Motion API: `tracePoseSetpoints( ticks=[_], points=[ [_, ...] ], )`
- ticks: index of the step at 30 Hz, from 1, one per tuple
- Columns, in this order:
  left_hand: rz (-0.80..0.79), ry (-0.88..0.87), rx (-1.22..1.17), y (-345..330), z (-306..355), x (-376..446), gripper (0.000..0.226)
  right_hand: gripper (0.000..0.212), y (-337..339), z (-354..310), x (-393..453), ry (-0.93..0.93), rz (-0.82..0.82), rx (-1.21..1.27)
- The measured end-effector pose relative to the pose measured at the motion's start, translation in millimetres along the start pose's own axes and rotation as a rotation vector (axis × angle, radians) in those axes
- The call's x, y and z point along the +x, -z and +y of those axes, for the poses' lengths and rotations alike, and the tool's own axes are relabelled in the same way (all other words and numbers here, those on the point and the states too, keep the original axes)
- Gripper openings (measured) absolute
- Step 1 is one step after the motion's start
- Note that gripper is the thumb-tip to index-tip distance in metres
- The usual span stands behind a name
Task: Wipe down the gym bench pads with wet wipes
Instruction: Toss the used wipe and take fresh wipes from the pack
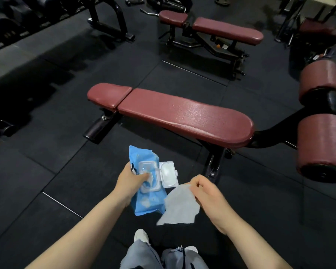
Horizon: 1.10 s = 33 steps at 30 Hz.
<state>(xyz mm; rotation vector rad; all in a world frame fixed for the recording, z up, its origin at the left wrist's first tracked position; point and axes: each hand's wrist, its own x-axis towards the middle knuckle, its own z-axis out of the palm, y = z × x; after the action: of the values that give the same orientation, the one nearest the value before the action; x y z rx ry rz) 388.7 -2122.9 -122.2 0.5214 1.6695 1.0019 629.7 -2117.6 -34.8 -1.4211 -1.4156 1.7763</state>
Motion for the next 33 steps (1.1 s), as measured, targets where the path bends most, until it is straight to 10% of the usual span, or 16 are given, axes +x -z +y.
tracePoseSetpoints(
  ticks=[27, 33],
  points=[
    [-0.410, 0.005, -0.230, -21, 26, -34, 0.034, 0.016, -25, -26, 22, -0.039, 0.036, 0.657],
    [-0.400, 0.032, -0.229, -18, 27, -35, 0.035, 0.010, -27, -21, 22, 0.047, 0.174, 0.057]
  ],
)
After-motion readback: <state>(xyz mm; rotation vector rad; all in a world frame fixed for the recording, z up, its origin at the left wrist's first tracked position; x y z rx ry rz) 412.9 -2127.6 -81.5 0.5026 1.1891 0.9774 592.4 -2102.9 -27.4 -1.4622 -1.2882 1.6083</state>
